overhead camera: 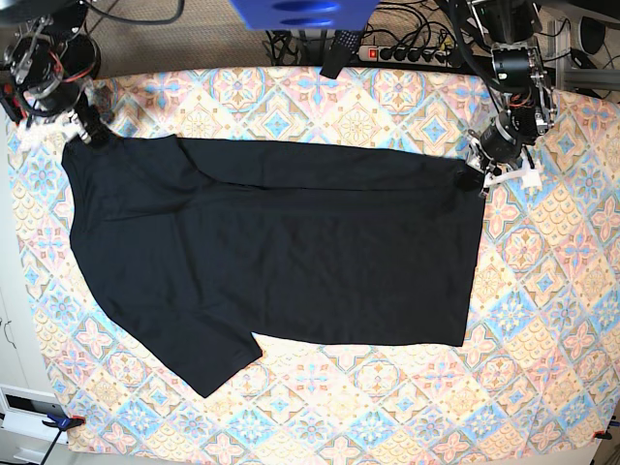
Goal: Fold the T-shirt properly
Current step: 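Lay the folded edge down and open both grippers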
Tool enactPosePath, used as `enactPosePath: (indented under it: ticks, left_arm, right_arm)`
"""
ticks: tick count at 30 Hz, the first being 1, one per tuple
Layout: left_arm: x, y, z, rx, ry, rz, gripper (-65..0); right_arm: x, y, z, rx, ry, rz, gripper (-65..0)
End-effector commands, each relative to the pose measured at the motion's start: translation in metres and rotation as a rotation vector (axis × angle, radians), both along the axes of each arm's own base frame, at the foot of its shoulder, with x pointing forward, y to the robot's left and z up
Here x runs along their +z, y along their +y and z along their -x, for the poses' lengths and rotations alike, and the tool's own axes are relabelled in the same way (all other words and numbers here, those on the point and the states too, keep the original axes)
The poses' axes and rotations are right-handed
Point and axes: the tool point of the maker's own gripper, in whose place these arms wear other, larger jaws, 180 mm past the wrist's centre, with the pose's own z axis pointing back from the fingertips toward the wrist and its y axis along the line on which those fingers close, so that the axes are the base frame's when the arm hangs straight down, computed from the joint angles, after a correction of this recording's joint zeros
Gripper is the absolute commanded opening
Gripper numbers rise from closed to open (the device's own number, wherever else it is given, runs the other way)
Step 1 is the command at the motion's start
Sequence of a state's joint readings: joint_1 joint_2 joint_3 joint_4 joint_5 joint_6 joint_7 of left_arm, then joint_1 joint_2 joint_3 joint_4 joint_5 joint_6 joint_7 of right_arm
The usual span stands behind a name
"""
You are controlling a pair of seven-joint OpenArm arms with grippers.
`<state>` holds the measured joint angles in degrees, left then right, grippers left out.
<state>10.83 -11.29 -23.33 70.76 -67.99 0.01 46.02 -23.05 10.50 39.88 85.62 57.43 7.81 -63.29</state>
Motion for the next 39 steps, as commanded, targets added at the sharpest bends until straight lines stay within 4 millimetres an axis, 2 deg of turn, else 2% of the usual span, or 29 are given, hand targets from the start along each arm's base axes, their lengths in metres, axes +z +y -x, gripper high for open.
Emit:
enactPosePath:
  ticks: [1,3,5,7,11,14,19,25,27,30,32,36,39]
  left_arm:
    - [0.003,0.001,-0.001,-0.012,-0.004,-0.001,-64.7]
    - [0.003,0.001,-0.001,-0.012,-0.004,-0.001,-64.7]
    - [0.003,0.001,-0.001,-0.012,-0.004,-0.001,-64.7]
    - [0.003,0.001,-0.001,-0.012,-0.004,-0.001,-64.7]
    - [0.003,0.001,-0.001,-0.012,-0.004,-0.001,-64.7]
    - [0.003,0.001,-0.001,-0.012,-0.004,-0.001,-64.7]
    - [0.003,0.001,-0.001,-0.012,-0.004,-0.001,-64.7]
    - [0.002,0.001,0.001,-0.012,0.002,-0.002,-64.7]
    - [0.001,0.001,0.004,-0.013,0.006,-0.002,-64.7]
    - [0.005,0.001,0.010,-0.022,0.002,-0.015,-64.7]
    - [0.010,0.001,0.014,-0.033,-0.006,-0.030,-64.7]
    - [0.021,0.001,0.028,-0.059,-0.019,-0.064,-64.7]
    - [0.022,0.000,0.044,-0.075,-0.002,-0.077,-64.7]
  right_arm:
    - [0.003,-0.005,-0.001,-0.003,-0.014,0.001,-31.1]
    - [-0.004,-0.006,0.004,-0.020,0.003,-0.012,-27.2]
    - [-0.005,-0.006,-0.005,-0.027,-0.013,-0.023,-25.9]
    - [0.000,-0.006,-0.024,-0.030,-0.054,-0.030,-25.9]
    - [-0.019,-0.003,-0.018,-0.065,-0.014,-0.084,-25.9]
    - [-0.021,-0.001,-0.032,-0.079,-0.033,-0.112,-25.9]
    - [-0.028,0.001,-0.044,-0.088,-0.030,-0.132,-26.0]
    - [-0.026,-0.003,-0.058,-0.066,-0.023,-0.088,-26.8]
    - [-0.025,-0.002,-0.059,-0.062,-0.024,-0.088,-31.1]
    - [-0.026,-0.003,-0.055,-0.064,-0.018,-0.084,-47.4]
    - [-0.028,-0.009,-0.042,-0.082,-0.001,-0.076,-55.8]
    - [-0.026,-0.021,-0.021,-0.107,0.019,-0.049,-57.6]
    - [-0.020,-0.024,-0.009,-0.090,0.029,-0.012,-57.7]
